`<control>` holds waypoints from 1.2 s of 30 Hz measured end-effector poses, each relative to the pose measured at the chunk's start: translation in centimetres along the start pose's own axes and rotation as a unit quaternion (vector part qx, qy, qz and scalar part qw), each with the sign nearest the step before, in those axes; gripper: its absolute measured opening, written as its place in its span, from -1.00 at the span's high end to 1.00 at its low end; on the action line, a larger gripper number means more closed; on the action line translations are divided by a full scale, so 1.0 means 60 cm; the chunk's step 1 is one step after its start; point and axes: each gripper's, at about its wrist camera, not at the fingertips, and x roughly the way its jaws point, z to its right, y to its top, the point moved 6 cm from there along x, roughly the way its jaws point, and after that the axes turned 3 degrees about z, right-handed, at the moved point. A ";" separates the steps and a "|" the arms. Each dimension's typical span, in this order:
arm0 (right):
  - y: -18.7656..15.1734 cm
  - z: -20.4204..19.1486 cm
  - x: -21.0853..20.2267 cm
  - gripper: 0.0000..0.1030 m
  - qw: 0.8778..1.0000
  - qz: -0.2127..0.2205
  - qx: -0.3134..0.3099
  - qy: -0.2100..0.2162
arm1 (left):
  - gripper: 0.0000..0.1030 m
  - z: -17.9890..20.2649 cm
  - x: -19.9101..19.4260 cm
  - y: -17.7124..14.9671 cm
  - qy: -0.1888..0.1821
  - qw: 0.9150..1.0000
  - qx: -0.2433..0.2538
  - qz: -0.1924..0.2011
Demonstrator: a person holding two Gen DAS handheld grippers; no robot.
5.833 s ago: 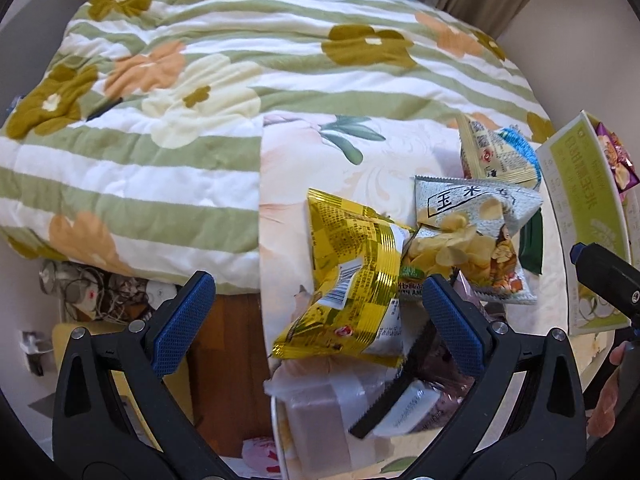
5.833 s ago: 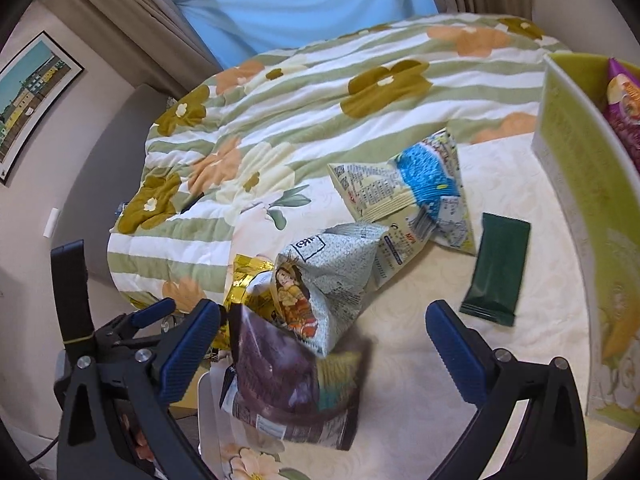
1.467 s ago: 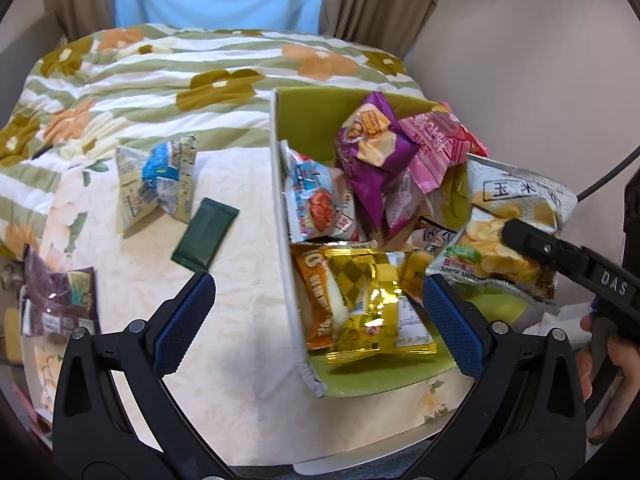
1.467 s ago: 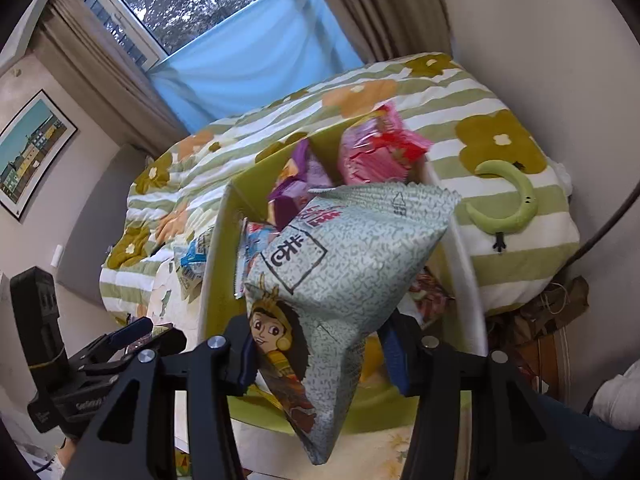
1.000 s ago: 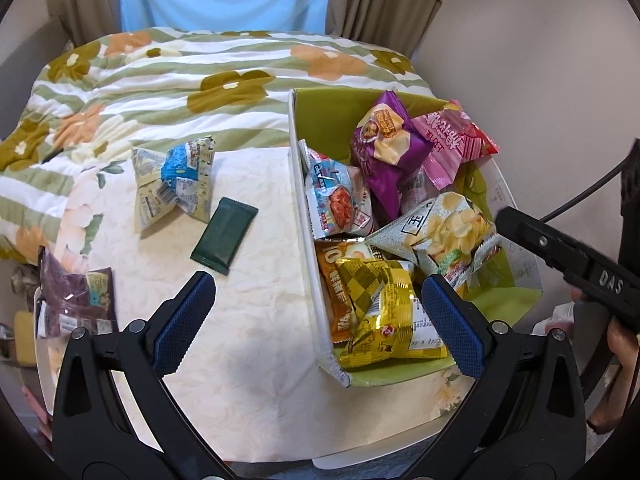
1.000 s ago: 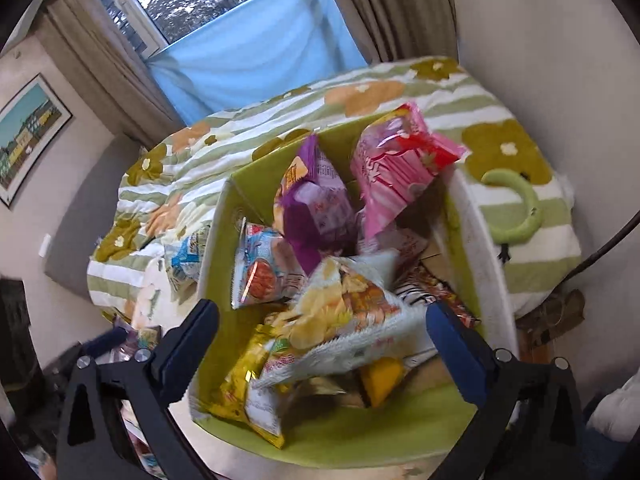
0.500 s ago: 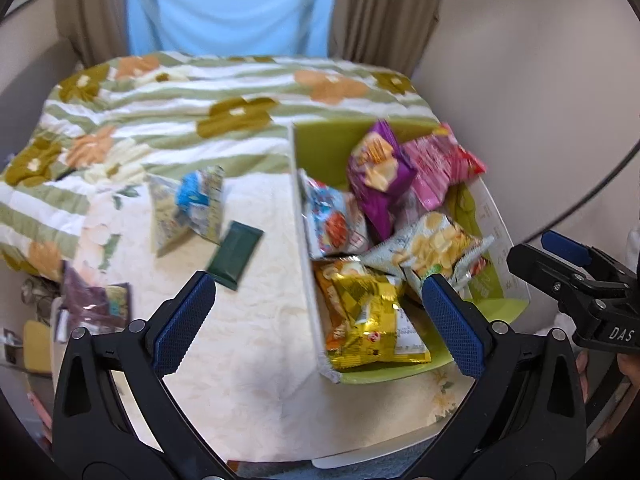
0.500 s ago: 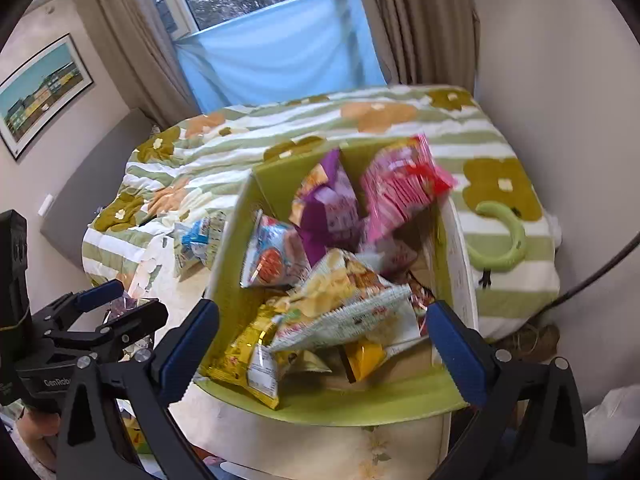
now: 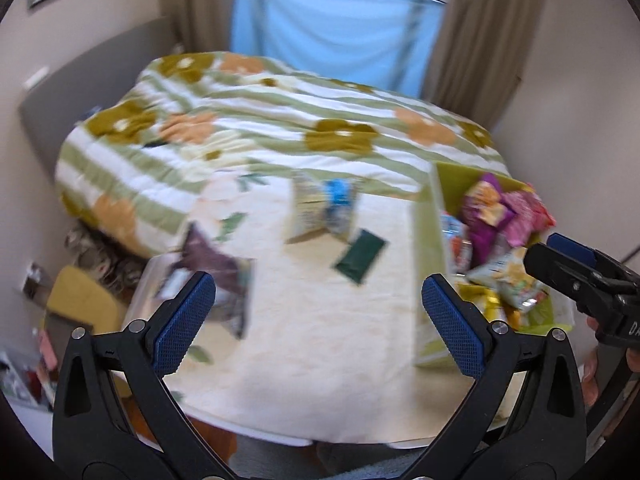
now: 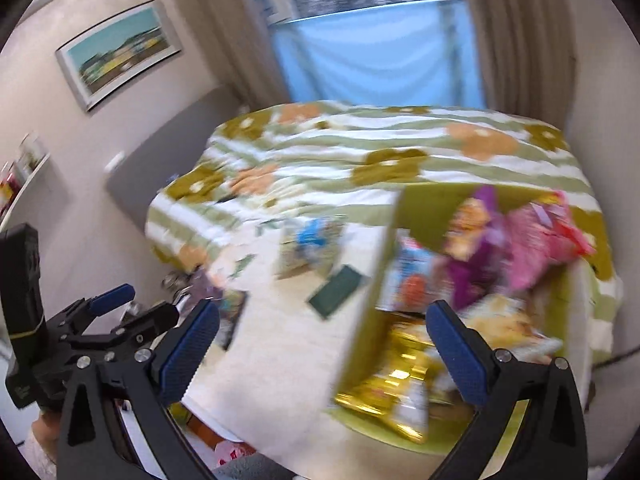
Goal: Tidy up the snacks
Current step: 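Move both tools back toward the last items on the tray, then grasp the white translucent container with the left tool while the right tool grasps the brown MPM packet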
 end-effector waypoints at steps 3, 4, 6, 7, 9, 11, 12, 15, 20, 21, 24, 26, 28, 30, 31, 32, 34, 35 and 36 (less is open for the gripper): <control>-0.003 -0.055 0.038 -1.00 1.000 -0.008 -0.019 0.020 | -0.99 -0.072 -0.002 0.002 0.011 1.000 -0.019 0.002; -0.006 -0.071 0.052 -1.00 0.999 -0.013 -0.021 0.024 | -0.99 -0.099 -0.001 0.003 0.017 1.000 -0.022 -0.002; -0.011 -0.104 0.082 -1.00 0.999 -0.020 -0.026 0.029 | -0.99 -0.140 0.000 0.003 0.025 0.999 -0.024 -0.006; -0.014 -0.119 0.096 -1.00 0.999 -0.024 -0.029 0.028 | -0.99 -0.167 0.002 0.002 0.029 0.999 -0.024 -0.009; -0.022 -0.149 0.128 -1.00 0.998 -0.034 -0.035 0.029 | -0.99 -0.210 0.009 -0.001 0.034 0.999 -0.028 -0.016; -0.033 -0.174 0.159 -0.99 0.998 -0.046 -0.042 0.019 | -0.99 -0.253 0.023 -0.005 0.037 0.998 -0.033 -0.027; -0.041 -0.188 0.176 -0.99 0.997 -0.054 -0.047 0.014 | -0.99 -0.268 0.030 -0.007 0.036 0.998 -0.033 -0.031; -0.063 -0.217 0.220 -1.00 0.995 -0.074 -0.063 0.004 | -0.99 -0.315 0.057 -0.014 0.032 0.998 -0.026 -0.044; -0.105 -0.249 0.302 -0.99 0.990 -0.097 -0.099 -0.021 | -0.99 -0.368 0.126 -0.035 0.021 0.997 -0.012 -0.076; -0.113 -0.254 0.312 -0.99 0.989 -0.097 -0.111 -0.027 | -0.99 -0.373 0.139 -0.040 0.019 0.997 -0.010 -0.078; -0.139 -0.265 0.352 -0.99 0.983 -0.102 -0.150 -0.034 | -0.99 -0.383 0.177 -0.057 0.006 0.996 -0.002 -0.091; -0.149 -0.267 0.372 -0.99 0.979 -0.103 -0.174 -0.033 | -0.99 -0.384 0.198 -0.069 -0.002 0.995 0.001 -0.103; -0.151 -0.269 0.387 -0.99 0.976 -0.102 -0.191 -0.025 | -0.99 -0.382 0.213 -0.077 -0.011 0.994 0.003 -0.108; -0.151 -0.268 0.404 -0.99 0.971 -0.103 -0.214 -0.016 | -0.99 -0.378 0.227 -0.083 -0.016 0.994 0.007 -0.112; -0.150 -0.269 0.412 -0.99 0.969 -0.103 -0.225 -0.013 | -0.99 -0.377 0.233 -0.085 -0.016 0.993 0.010 -0.114; -0.150 -0.271 0.420 -0.99 0.966 -0.103 -0.238 -0.008 | -0.99 -0.375 0.240 -0.088 -0.016 0.993 0.011 -0.118; -0.150 -0.276 0.434 -0.99 0.960 -0.102 -0.259 0.007 | -0.99 -0.375 0.250 -0.091 -0.010 0.992 0.011 -0.122; -0.151 -0.278 0.443 -0.99 0.958 -0.105 -0.267 0.012 | -0.99 -0.375 0.255 -0.093 -0.008 0.992 0.007 -0.125; -0.152 -0.280 0.452 -0.99 0.956 -0.107 -0.273 0.017 | -0.99 -0.376 0.257 -0.093 -0.007 0.992 0.005 -0.126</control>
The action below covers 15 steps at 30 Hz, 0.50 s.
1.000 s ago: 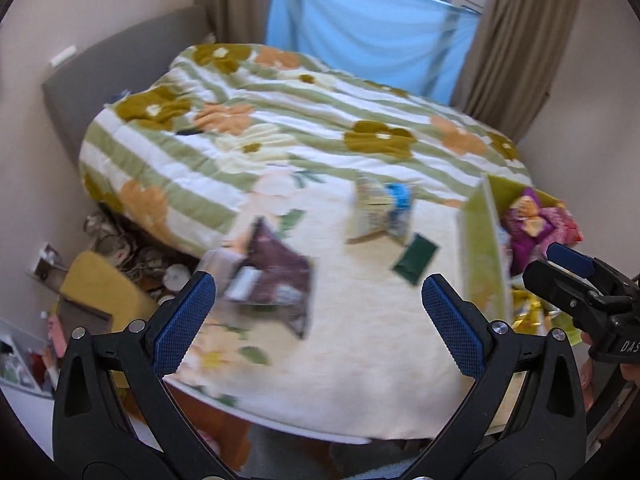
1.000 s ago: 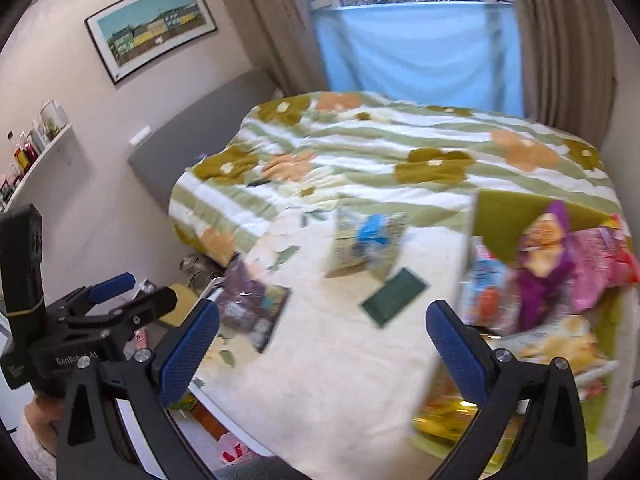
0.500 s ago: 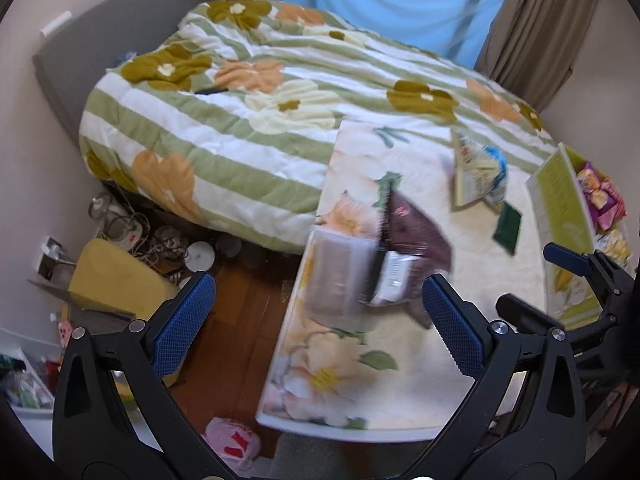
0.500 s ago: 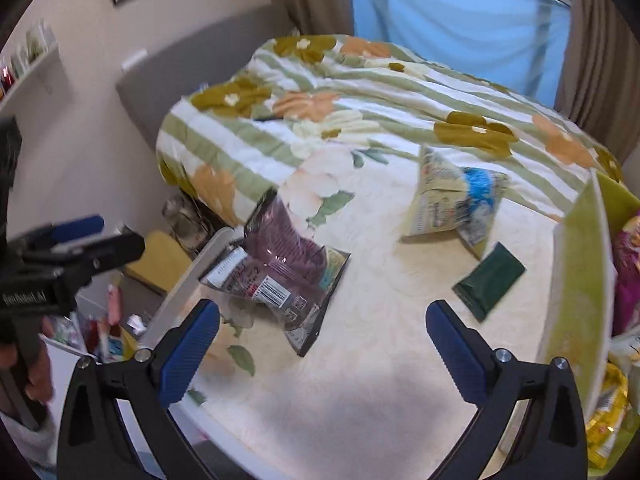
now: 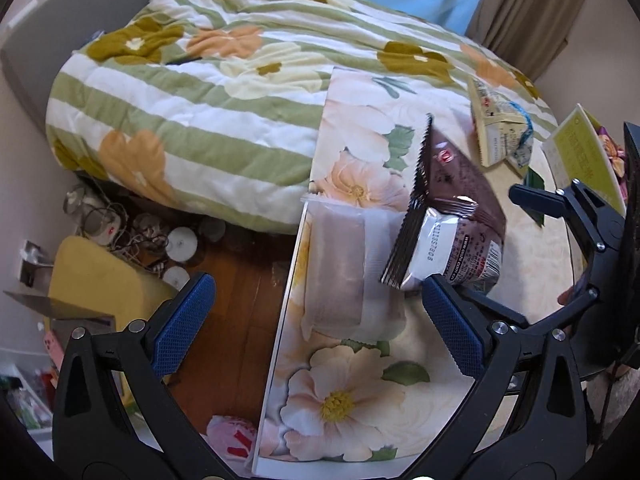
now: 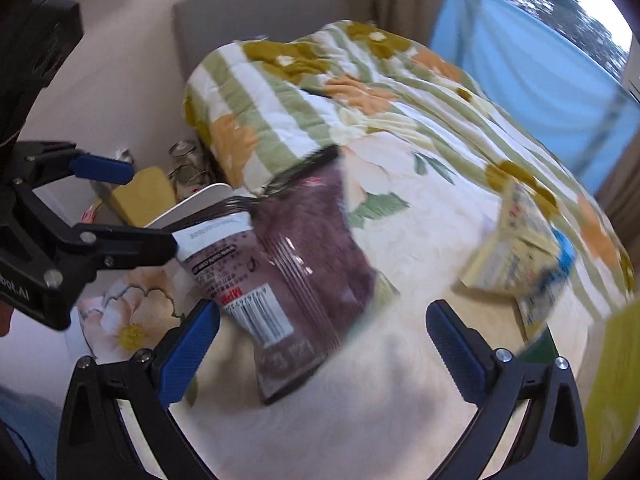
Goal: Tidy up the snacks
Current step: 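Grasp the white translucent container with the left tool while the right tool grasps the brown MPM packet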
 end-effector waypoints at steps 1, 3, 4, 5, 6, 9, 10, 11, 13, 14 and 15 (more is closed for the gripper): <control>0.002 -0.004 0.008 -0.99 1.000 0.001 -0.007 0.011 | -0.99 -0.001 0.003 -0.001 0.001 1.000 -0.003 -0.001; 0.003 -0.008 0.018 -0.99 1.000 0.005 -0.023 0.016 | -0.99 -0.003 0.009 -0.002 0.004 1.000 -0.006 -0.004; 0.004 -0.010 0.023 -0.99 0.999 0.006 -0.029 0.015 | -0.99 -0.003 0.012 -0.003 0.008 1.000 -0.006 -0.006; 0.005 -0.010 0.027 -0.99 0.999 0.008 -0.033 0.014 | -0.99 -0.003 0.013 -0.003 0.010 1.000 -0.007 -0.007; 0.006 -0.009 0.030 -0.99 0.999 0.011 -0.034 0.014 | -0.99 -0.001 0.013 -0.002 0.011 1.000 -0.008 -0.007; 0.007 0.004 0.039 -0.64 1.000 0.008 -0.019 0.014 | -0.99 0.005 0.015 -0.004 0.015 1.000 -0.010 -0.008; 0.006 0.009 0.041 -0.59 1.000 0.006 -0.011 0.015 | -0.99 0.009 0.016 -0.004 0.016 1.000 -0.009 -0.009; 0.006 0.017 0.042 -0.57 1.000 0.008 0.000 0.017 | -0.99 0.014 0.019 -0.004 0.019 1.000 -0.005 -0.010; 0.005 0.025 0.040 -0.42 1.000 0.010 0.012 0.017 | -0.99 0.021 0.020 -0.005 0.025 1.000 0.003 -0.008; 0.005 0.028 0.038 -0.35 1.000 0.011 0.015 0.015 | -0.99 0.027 0.022 -0.006 0.029 1.000 0.009 -0.008; 0.005 0.033 0.037 -0.30 1.000 0.013 0.020 0.012 | -0.99 0.032 0.024 -0.006 0.032 0.999 0.014 -0.008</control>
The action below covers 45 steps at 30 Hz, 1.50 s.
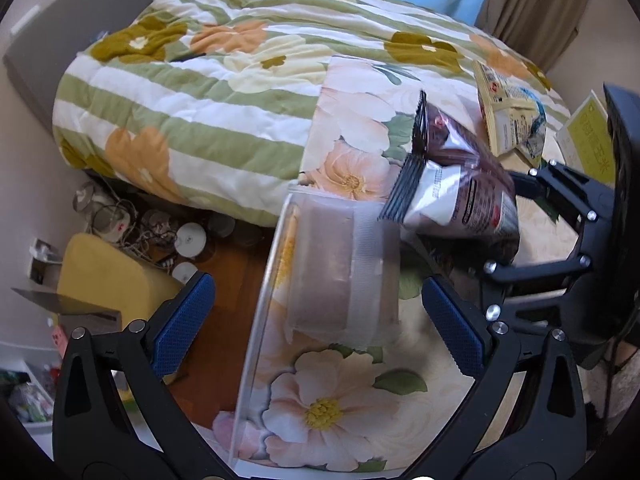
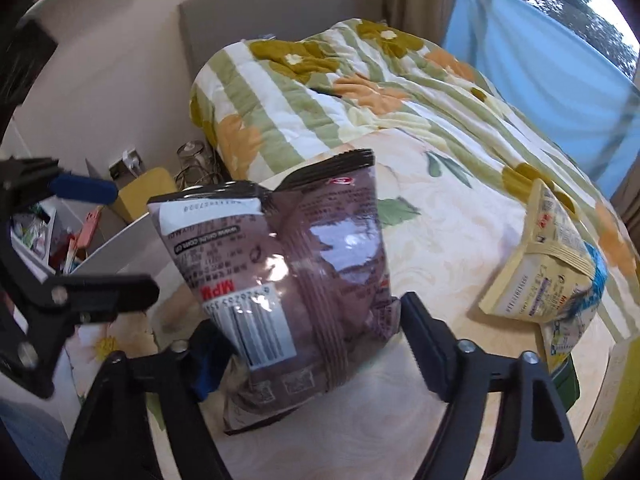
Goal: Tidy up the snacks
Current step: 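Grasp the white translucent container with the left tool while the right tool grasps the brown MPM packet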
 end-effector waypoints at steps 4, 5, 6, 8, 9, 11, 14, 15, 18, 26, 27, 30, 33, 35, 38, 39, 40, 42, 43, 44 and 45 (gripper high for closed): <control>-0.004 0.020 -0.008 -0.25 1.000 0.004 0.017 -0.011 | -0.99 0.024 0.011 0.000 0.015 1.000 0.023 0.003; -0.006 0.024 -0.011 -0.24 1.000 0.004 0.021 -0.013 | -0.99 0.030 0.016 0.000 0.025 0.999 0.031 0.003; -0.008 0.029 -0.015 -0.24 1.000 0.005 0.026 -0.014 | -0.99 0.035 0.020 0.000 0.033 0.999 0.037 0.002; -0.011 0.041 -0.022 -0.24 0.999 0.004 0.036 -0.017 | -0.99 0.046 0.032 -0.001 0.055 0.997 0.051 -0.001; -0.013 0.045 -0.024 -0.24 0.999 0.003 0.040 -0.017 | -0.99 0.050 0.037 -0.003 0.061 0.996 0.057 -0.003; -0.017 0.053 -0.027 -0.24 0.999 -0.001 0.045 -0.018 | -0.99 0.057 0.048 -0.003 0.090 0.993 0.070 -0.007; -0.025 0.060 -0.031 -0.24 0.999 -0.005 0.047 -0.020 | -0.99 0.060 0.060 0.000 0.112 0.991 0.074 -0.014; -0.026 0.061 -0.031 -0.24 0.999 -0.006 0.047 -0.019 | -0.99 0.062 0.061 0.002 0.118 0.990 0.077 -0.014; -0.028 0.064 -0.032 -0.24 0.999 -0.006 0.052 -0.018 | -0.99 0.069 0.057 0.002 0.129 0.988 0.082 -0.013; -0.027 0.074 -0.035 -0.24 0.998 -0.003 0.067 -0.011 | -0.99 0.094 0.071 -0.003 0.107 0.991 0.068 -0.034; -0.027 0.073 -0.035 -0.24 0.998 -0.003 0.066 -0.011 | -0.99 0.090 0.076 -0.001 0.104 0.992 0.057 -0.039; -0.026 0.071 -0.037 -0.24 0.998 0.000 0.064 -0.008 | -0.97 0.077 0.093 0.003 0.092 0.994 0.029 -0.057; -0.027 0.073 -0.038 -0.24 0.998 0.001 0.066 -0.006 | -0.96 0.080 0.101 0.005 0.081 0.994 0.024 -0.063; -0.028 0.075 -0.040 -0.24 0.998 0.001 0.070 -0.008 | -0.94 0.088 0.100 0.005 0.070 0.995 0.028 -0.062; -0.029 0.081 -0.043 -0.24 0.997 0.002 0.078 -0.012 | -0.91 0.103 0.102 0.006 0.052 0.996 0.035 -0.062; -0.030 0.083 -0.044 -0.24 0.997 0.001 0.080 -0.014 | -0.90 0.106 0.104 0.007 0.048 0.996 0.037 -0.063; -0.031 0.086 -0.045 -0.24 0.996 -0.001 0.082 -0.016 | -0.87 0.110 0.105 0.008 0.043 0.996 0.040 -0.065; -0.033 0.090 -0.048 -0.24 0.996 -0.003 0.083 -0.022 | -0.82 0.109 0.110 0.010 0.039 0.996 0.039 -0.070; -0.033 0.091 -0.049 -0.24 0.996 -0.004 0.084 -0.024 | -0.80 0.106 0.113 0.010 0.038 0.996 0.036 -0.075; -0.033 0.093 -0.050 -0.24 0.996 -0.004 0.086 -0.025 | -0.80 0.102 0.115 0.010 0.027 0.996 0.028 -0.080; -0.033 0.095 -0.051 -0.24 0.996 -0.004 0.088 -0.026 | -0.76 0.100 0.115 0.009 0.021 0.996 0.027 -0.082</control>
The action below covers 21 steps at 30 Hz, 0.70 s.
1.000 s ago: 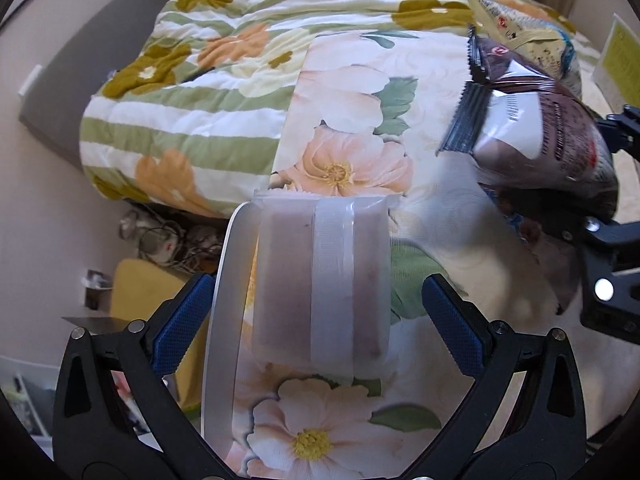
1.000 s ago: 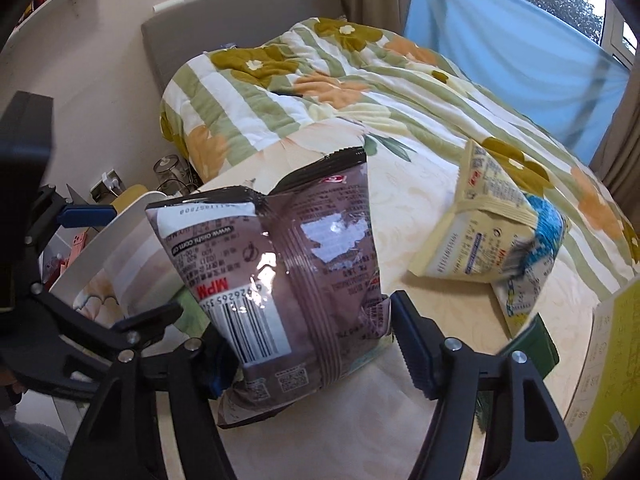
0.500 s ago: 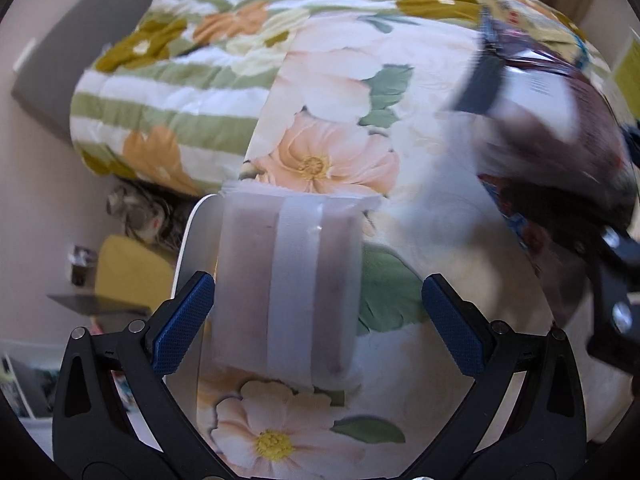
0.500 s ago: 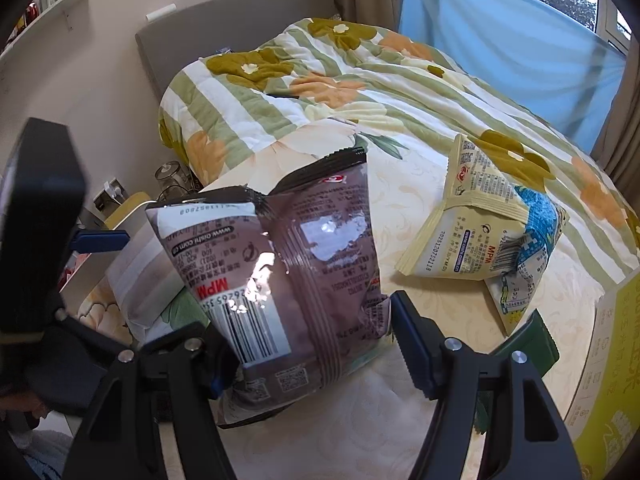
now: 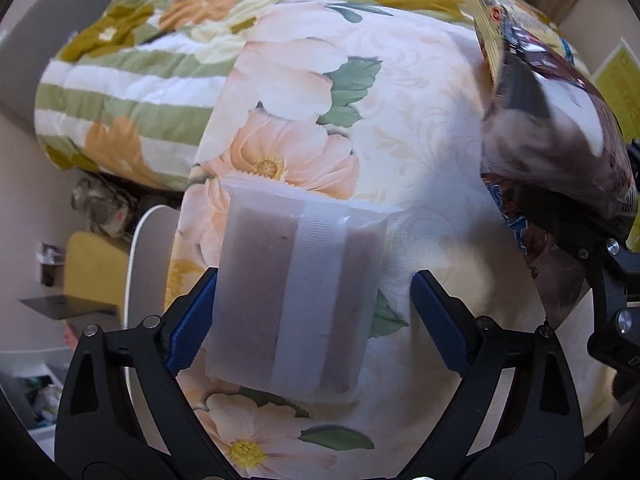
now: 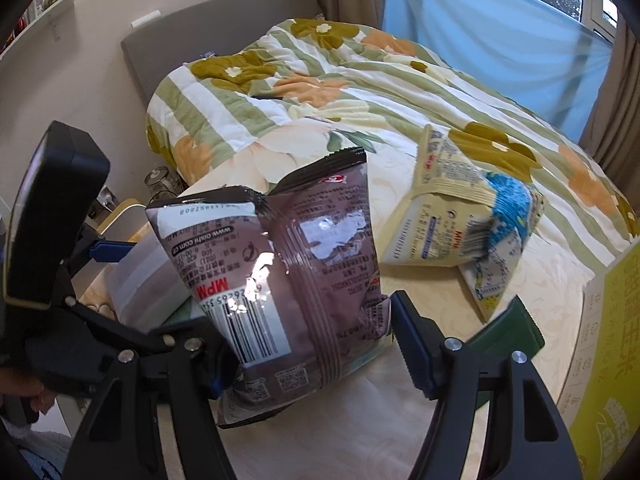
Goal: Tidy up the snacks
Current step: 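Grasp the white translucent container with the left tool while the right tool grasps the brown MPM packet, then carry both items to the green box and open the left tool to drop the container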
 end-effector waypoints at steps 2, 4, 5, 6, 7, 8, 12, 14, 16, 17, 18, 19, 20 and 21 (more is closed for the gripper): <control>0.000 0.002 -0.002 -0.24 1.000 0.001 0.004 -0.001 | -0.70 -0.002 -0.002 -0.001 -0.006 1.000 0.007 -0.001; 0.001 0.002 -0.004 -0.24 1.000 0.003 0.009 0.000 | -0.54 -0.003 -0.005 -0.003 -0.006 1.000 0.016 -0.001; 0.001 0.002 -0.004 -0.24 1.000 0.004 0.012 0.000 | -0.48 -0.004 -0.007 -0.003 -0.009 1.000 0.016 -0.003; 0.000 0.002 -0.006 -0.24 1.000 0.005 0.015 0.000 | -0.29 -0.006 -0.010 -0.004 -0.010 1.000 0.016 -0.002; 0.000 0.001 -0.006 -0.24 1.000 0.005 0.017 0.000 | -0.20 -0.008 -0.013 -0.004 -0.011 1.000 0.018 -0.001; 0.000 0.000 -0.007 -0.24 1.000 0.005 0.018 -0.001 | -0.20 -0.007 -0.013 -0.005 -0.016 1.000 0.022 -0.003; -0.003 -0.002 -0.011 -0.24 1.000 0.007 0.027 -0.004 | -0.17 -0.005 -0.015 -0.009 -0.018 0.999 0.037 0.003; -0.002 -0.003 -0.015 -0.24 0.999 0.010 0.030 -0.007 | -0.16 -0.007 -0.017 -0.009 -0.024 0.999 0.033 0.002; -0.003 0.004 -0.022 -0.23 0.999 0.014 0.033 -0.008 | -0.16 -0.008 -0.019 -0.011 -0.032 0.999 0.030 0.001; -0.002 0.004 -0.026 -0.23 0.999 0.016 0.036 -0.010 | -0.16 -0.009 -0.022 -0.011 -0.035 0.999 0.030 0.002; -0.001 0.004 -0.031 -0.23 0.999 0.018 0.039 -0.012 | -0.16 -0.009 -0.026 -0.010 -0.038 0.999 0.031 0.005; 0.000 0.005 -0.036 -0.23 0.999 0.021 0.042 -0.015 | -0.15 -0.011 -0.032 -0.009 -0.041 0.999 0.031 0.010; 0.001 0.005 -0.044 -0.23 0.998 0.025 0.046 -0.019 | -0.15 -0.013 -0.041 -0.006 -0.044 0.998 0.031 0.016; 0.002 0.004 -0.051 -0.23 0.998 0.028 0.050 -0.021 | -0.15 -0.012 -0.049 -0.005 -0.047 0.998 0.031 0.020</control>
